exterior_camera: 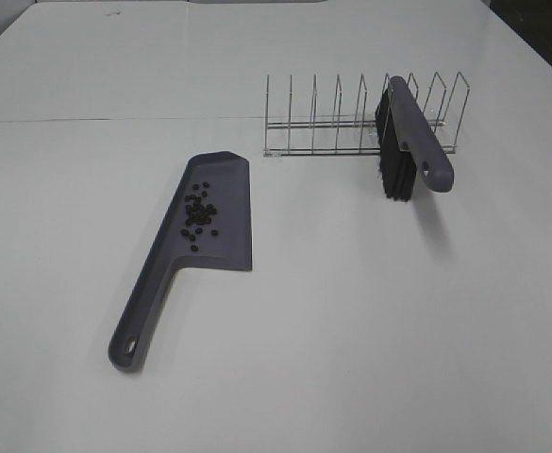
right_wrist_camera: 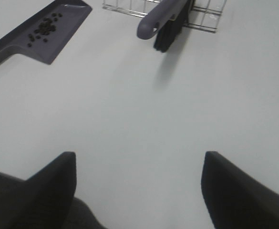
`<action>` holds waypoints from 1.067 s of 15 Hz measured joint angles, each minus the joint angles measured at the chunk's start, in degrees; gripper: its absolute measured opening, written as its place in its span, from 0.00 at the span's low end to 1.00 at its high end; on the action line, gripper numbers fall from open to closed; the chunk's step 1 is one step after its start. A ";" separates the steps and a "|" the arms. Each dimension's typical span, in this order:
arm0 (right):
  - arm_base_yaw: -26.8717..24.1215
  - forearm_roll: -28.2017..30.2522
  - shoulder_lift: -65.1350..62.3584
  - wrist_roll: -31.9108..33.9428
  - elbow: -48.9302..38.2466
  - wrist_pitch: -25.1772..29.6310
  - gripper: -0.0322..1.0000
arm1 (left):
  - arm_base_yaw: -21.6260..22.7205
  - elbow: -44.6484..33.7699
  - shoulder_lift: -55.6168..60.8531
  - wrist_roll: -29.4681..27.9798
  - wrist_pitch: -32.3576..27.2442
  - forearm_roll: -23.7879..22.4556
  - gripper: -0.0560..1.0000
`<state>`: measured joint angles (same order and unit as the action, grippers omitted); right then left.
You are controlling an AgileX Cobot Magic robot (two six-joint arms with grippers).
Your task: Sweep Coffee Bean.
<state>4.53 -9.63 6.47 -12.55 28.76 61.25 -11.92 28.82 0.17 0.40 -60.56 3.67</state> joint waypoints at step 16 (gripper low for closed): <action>-6.70 -0.17 -6.65 0.00 0.00 0.06 0.66 | 12.38 0.00 0.00 0.06 0.00 -0.06 0.65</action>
<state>-2.18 -9.80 -0.17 -12.55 28.76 61.31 0.46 28.82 0.17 0.46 -60.56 3.61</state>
